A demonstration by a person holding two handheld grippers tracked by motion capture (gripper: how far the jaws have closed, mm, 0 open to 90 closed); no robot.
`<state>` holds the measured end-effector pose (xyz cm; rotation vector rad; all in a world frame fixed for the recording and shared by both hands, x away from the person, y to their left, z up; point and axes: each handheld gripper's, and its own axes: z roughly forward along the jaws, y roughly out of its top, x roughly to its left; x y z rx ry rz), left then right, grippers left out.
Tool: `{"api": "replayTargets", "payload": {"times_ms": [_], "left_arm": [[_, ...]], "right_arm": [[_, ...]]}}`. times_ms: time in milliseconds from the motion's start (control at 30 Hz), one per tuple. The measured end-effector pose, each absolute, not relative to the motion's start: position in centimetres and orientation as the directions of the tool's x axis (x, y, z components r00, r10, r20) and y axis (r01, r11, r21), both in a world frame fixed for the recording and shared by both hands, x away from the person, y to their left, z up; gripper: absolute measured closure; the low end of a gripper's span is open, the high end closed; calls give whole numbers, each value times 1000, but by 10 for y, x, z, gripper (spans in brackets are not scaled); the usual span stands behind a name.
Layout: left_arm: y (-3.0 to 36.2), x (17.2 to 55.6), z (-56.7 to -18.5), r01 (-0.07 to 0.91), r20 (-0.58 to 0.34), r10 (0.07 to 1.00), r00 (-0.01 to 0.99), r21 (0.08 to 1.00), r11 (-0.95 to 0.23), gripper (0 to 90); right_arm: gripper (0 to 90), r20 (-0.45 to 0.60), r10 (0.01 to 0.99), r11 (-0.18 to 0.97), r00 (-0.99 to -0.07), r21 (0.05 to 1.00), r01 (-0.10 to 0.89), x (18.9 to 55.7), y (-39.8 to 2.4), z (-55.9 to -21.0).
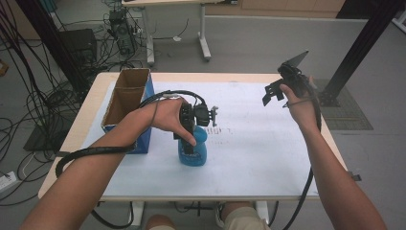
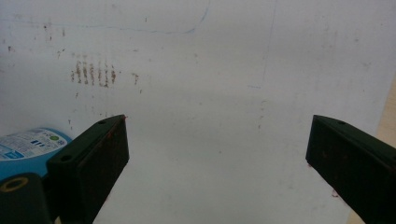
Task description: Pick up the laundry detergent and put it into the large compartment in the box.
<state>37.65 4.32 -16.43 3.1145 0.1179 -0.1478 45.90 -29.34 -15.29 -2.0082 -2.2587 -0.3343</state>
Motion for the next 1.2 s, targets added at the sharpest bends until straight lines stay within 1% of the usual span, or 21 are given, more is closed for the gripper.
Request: {"api": "replayTargets", "payload": {"times_ms": [1200], "left_arm": [[45, 376, -165, 82, -96, 80, 992, 18, -996, 51]], "right_arm": [[60, 217, 967, 111, -130, 99, 989, 459, -292, -152]]}}
